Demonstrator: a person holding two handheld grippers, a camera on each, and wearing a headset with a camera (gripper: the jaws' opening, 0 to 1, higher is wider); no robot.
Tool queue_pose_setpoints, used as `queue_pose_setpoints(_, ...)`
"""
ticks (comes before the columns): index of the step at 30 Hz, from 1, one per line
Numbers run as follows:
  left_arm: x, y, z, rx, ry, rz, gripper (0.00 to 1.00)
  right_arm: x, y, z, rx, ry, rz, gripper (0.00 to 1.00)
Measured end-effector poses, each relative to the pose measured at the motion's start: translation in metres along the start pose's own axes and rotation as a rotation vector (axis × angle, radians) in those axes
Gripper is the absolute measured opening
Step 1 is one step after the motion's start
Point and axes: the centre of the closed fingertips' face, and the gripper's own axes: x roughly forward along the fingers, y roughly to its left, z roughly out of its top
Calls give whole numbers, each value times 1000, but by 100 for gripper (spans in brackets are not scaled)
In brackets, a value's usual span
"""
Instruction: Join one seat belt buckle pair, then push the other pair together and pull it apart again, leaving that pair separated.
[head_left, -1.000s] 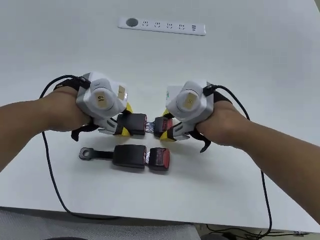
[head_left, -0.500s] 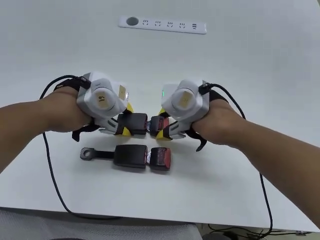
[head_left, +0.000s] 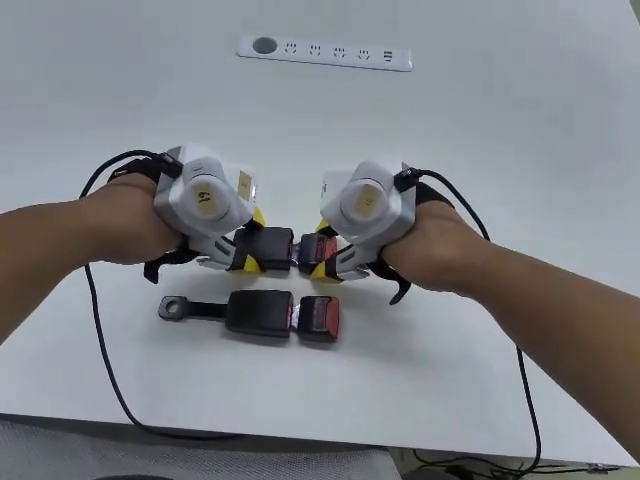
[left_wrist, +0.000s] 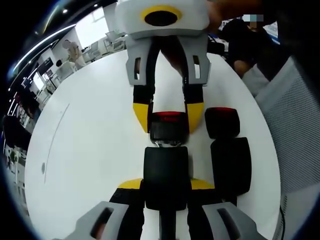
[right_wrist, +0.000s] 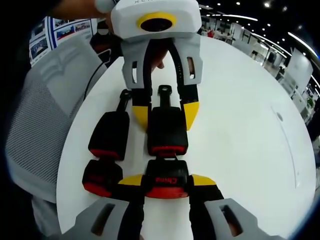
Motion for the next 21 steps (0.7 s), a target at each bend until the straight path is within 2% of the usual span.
queue_pose_setpoints(9, -1, -1, 1, -7, 1, -1, 32, -3, -2, -7, -10, 26, 4, 30)
queue_pose_setpoints(13, 0, -2, 0, -3, 2, -7, 32, -8, 1, -11, -10, 15, 7, 31)
queue_pose_setpoints(21, 0, -1, 0, -7, 6, -7, 33, -17, 3, -24, 3, 34, -10, 31)
